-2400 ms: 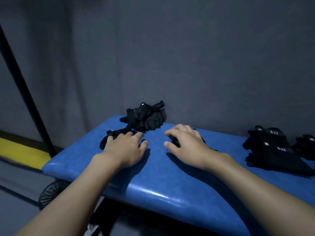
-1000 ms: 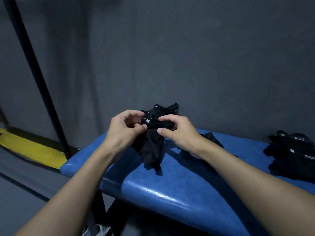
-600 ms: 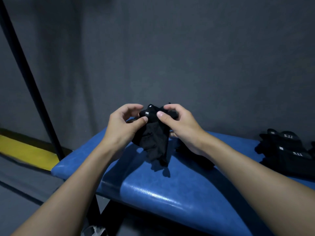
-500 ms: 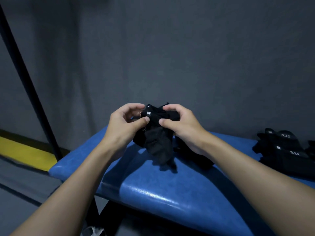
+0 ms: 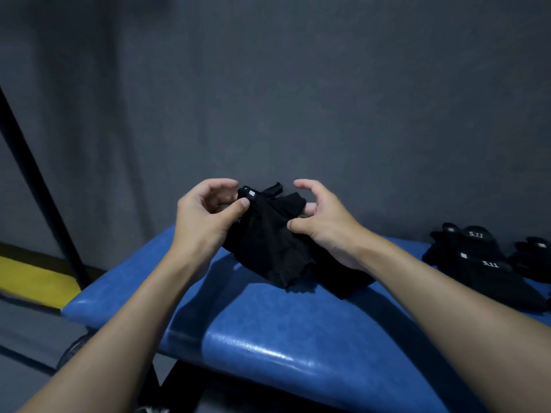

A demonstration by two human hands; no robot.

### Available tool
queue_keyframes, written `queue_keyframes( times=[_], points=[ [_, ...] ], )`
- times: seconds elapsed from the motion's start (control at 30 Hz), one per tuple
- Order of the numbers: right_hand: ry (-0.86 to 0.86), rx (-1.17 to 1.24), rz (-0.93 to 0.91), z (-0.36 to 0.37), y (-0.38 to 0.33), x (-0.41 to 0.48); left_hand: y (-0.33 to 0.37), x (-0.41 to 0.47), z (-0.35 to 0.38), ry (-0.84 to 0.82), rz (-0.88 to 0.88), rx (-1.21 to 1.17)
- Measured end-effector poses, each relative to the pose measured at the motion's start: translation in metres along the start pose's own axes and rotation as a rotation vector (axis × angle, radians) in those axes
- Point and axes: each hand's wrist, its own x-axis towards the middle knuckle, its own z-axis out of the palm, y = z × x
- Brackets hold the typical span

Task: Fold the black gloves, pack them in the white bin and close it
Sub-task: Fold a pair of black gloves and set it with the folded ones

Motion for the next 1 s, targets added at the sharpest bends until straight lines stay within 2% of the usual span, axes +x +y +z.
queue_keyframes(
  times=[0.1,0.2,0.27,0.33,0.37,0.5,0.57,0.63,0.7,0.87,1.0],
  points=[
    [0.026,-0.03,0.009,-0.006,-0.003,0.001,0.002,0.001,0.001,0.057,0.008,0.014],
    [0.007,-0.1,0.084,-0.011,-0.003,0.001,-0.003,0.005,-0.003,0.064,-0.122,0.146],
    [-0.05,-0.215,0.151,-0.013,0.0,-0.002,-0.014,0.007,-0.012,-0.05,-0.226,0.471],
    [-0.07,-0.398,0.139,-0.013,0.008,-0.006,-0.027,0.004,-0.02,-0.228,-0.192,0.907],
    [-0.064,-0.466,0.114,-0.013,0.011,-0.008,-0.031,0.002,-0.022,-0.306,-0.145,0.999],
    [-0.106,-0.606,0.128,-0.003,0.023,-0.019,-0.034,-0.008,-0.018,-0.54,-0.068,0.909],
    [-0.098,-0.726,0.128,0.003,0.031,-0.024,-0.037,-0.01,-0.016,-0.613,-0.058,1.015],
    [-0.034,-0.755,0.093,0.009,0.035,-0.029,-0.036,-0.01,-0.015,-0.62,-0.035,1.131],
    [0.01,-0.699,0.059,0.013,0.037,-0.031,-0.033,-0.007,-0.015,-0.596,-0.032,1.153],
    [-0.031,-0.603,0.087,0.016,0.044,-0.027,-0.03,-0.004,-0.017,-0.634,-0.093,1.166],
    [-0.041,-0.407,0.043,0.014,0.04,-0.028,-0.026,-0.001,-0.021,-0.623,-0.097,1.177]
  ],
)
